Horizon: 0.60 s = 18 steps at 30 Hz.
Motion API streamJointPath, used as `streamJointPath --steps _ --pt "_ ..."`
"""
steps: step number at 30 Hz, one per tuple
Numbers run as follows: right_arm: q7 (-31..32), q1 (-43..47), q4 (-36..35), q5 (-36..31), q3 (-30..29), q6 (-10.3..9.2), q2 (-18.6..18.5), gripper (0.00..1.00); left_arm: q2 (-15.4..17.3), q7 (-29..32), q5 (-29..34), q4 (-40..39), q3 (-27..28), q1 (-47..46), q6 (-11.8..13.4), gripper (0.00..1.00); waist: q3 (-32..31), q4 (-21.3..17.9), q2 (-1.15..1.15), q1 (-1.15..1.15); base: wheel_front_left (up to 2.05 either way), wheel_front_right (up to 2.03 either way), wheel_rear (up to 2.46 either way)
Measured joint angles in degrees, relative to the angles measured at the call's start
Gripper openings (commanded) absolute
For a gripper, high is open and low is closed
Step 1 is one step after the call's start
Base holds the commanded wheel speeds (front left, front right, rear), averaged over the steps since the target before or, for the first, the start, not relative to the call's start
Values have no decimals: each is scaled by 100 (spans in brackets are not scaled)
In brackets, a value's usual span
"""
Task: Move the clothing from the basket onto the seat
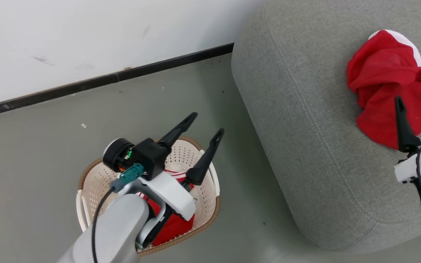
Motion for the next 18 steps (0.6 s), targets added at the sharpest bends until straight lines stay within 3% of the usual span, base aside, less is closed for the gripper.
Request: streamJointPath --steps 18 --pt "-9 127 -638 -622 580 0 264 100 422 -401 -397 249 1310 966 712 100 -650 296 0 0 0 0 0"
